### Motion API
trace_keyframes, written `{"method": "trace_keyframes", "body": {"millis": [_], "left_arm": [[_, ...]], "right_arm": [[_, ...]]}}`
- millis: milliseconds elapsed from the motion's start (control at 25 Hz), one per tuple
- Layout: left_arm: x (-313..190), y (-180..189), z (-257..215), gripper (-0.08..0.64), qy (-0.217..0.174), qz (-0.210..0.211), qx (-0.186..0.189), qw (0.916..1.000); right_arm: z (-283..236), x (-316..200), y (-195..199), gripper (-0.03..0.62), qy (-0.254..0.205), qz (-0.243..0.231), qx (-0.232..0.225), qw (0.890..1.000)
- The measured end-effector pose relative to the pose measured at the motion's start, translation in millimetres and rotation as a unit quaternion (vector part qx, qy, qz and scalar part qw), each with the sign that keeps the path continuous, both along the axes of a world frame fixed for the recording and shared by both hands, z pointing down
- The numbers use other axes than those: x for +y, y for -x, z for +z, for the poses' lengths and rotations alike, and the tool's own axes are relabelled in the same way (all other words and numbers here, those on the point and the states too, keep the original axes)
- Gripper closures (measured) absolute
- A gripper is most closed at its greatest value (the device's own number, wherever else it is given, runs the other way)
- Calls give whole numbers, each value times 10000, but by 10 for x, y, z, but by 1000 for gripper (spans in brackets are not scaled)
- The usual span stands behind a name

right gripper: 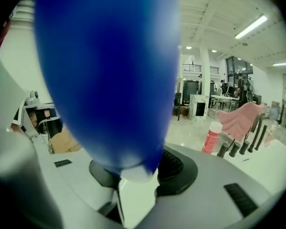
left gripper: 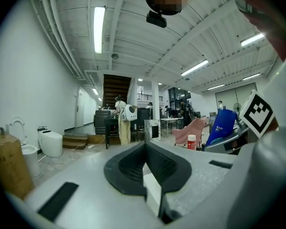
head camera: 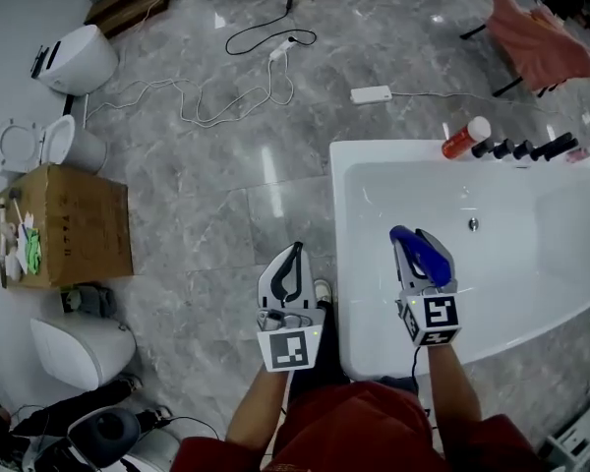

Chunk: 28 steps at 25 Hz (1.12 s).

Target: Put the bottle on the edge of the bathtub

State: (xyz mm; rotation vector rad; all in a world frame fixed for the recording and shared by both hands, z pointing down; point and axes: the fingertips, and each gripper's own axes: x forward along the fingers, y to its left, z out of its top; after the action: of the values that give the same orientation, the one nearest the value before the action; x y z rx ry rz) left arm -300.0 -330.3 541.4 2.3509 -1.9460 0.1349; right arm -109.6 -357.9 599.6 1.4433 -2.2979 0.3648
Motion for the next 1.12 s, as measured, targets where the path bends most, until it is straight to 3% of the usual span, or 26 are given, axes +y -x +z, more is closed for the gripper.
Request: {"method": "trace_keyframes", "body": {"millis": [320,560,800,920,1040,1120], "left_arm": [[-551,-126,738,557,380,304,112,9987],[-757,-129,1211,556,682,405,171,9967],[-880,-137,1508,557,868,390,217,9952],[-896,-136,1615,555,969,548,-28,9938],[-892,-167,1669,556,1019,447,265,9934],[-881,-201,1702,556,1036,511,266,9930]], "right_arm": [[1014,-678,-77,440,628,239,186,9976],[1586,-1184,5,440,819,280,330,9957],[1901,-1781,91,440,800,230,426,9956],[2023,-2073,179,440,801,250,396,9957],[2130,-2289,254,440,832,294,404,9953],[2171,-2409,291,440,842,356,356,9952]]}}
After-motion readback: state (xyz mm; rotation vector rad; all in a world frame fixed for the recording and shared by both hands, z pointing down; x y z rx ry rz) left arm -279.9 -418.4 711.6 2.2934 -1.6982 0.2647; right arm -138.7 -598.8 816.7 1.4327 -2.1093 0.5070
